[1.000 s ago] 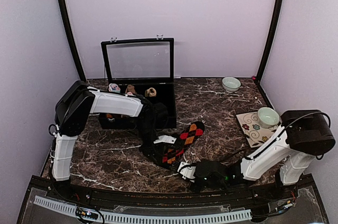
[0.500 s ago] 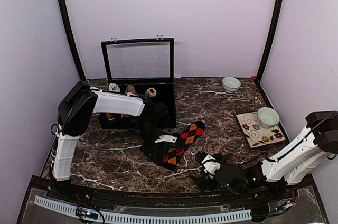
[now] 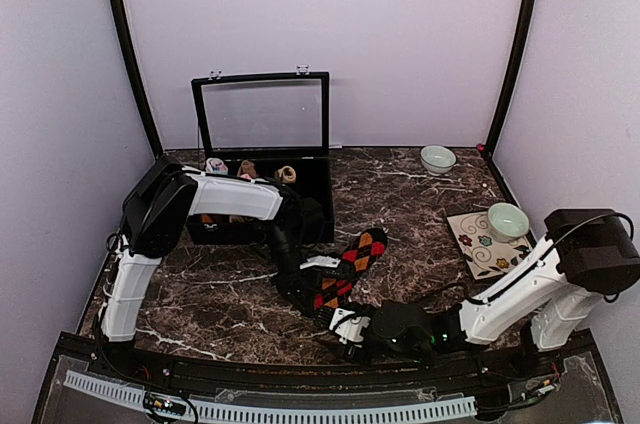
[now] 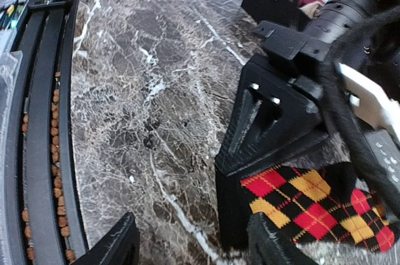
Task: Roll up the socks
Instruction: Roll the sock at the center of the board.
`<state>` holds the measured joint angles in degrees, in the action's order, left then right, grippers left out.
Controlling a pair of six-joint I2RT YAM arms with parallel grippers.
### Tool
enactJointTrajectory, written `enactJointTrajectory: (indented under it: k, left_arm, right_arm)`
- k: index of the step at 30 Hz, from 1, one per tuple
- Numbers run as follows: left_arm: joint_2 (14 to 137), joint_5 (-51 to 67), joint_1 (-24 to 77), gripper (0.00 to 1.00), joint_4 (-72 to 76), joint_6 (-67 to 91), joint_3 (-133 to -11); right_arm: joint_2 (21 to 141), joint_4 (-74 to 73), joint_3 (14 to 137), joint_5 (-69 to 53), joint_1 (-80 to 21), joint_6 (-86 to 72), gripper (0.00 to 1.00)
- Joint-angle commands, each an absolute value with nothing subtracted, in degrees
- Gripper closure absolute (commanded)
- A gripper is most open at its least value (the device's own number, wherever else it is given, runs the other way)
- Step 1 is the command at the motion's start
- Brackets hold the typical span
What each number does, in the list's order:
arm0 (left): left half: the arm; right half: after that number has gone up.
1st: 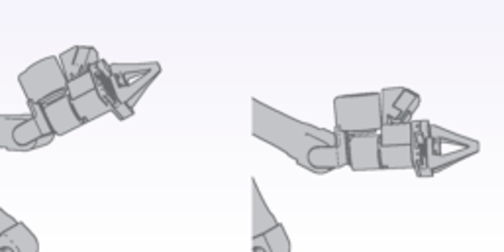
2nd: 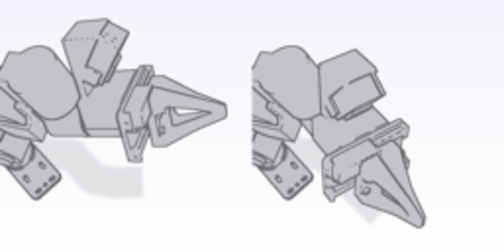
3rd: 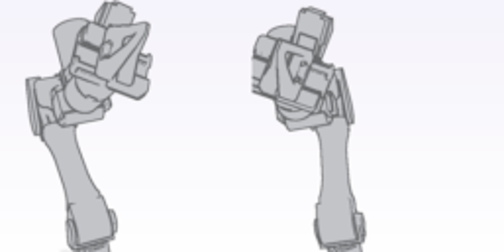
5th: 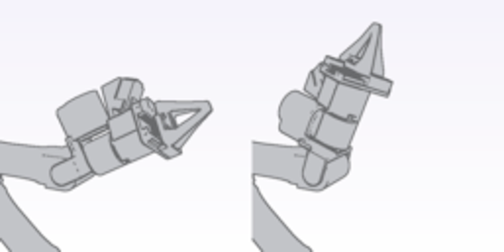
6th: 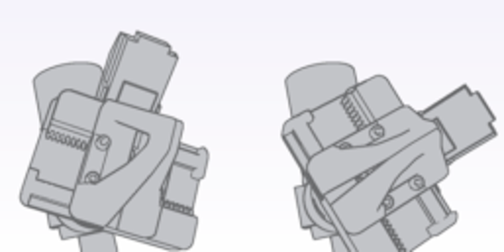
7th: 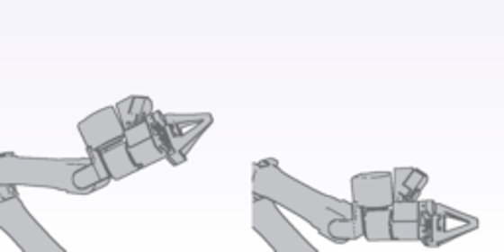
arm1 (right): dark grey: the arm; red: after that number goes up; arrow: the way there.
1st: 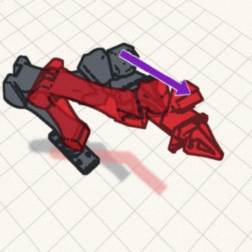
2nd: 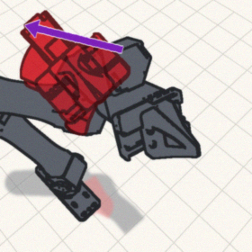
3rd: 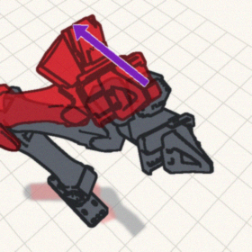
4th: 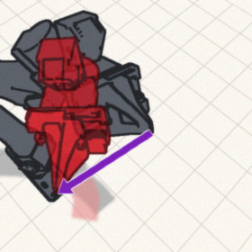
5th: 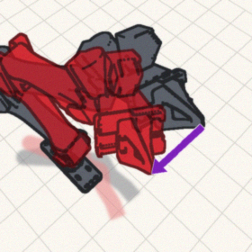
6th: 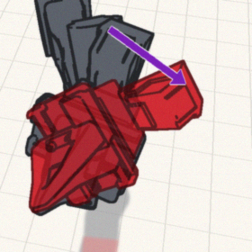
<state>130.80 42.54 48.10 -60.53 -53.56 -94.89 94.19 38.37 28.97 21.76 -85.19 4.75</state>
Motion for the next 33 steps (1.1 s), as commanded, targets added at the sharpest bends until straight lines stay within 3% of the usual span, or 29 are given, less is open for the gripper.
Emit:
enactJointTrajectory:
  k: [1,9,14,30,33]
  left_arm:
    - [135.1,36.4,48.4,0.81,-60.3,-54.5,-93.6]
    - [135.6,36.2,48.4,0.81,-61.0,-55.3,-94.1]
    - [136.0,36.4,48.4,0.81,-61.8,-55.5,-94.7]
    - [136.0,36.5,48.4,0.81,-64.3,-56.9,-95.1]
    - [136.1,36.5,48.4,0.81,-64.3,-56.6,-95.6]
  right_arm:
    - [98.2,42.0,31.4,15.2,-81.9,10.3,0.43]
    - [101.8,41.3,33.5,11.6,-78.7,13.0,0.49]
    - [103.5,40.7,33.2,9.6,-77.5,11.4,0.58]
    - [104.3,40.4,31.6,12.2,-75.7,11.4,0.62]
    - [105.0,38.6,32.0,10.8,-75.6,11.0,0.67]
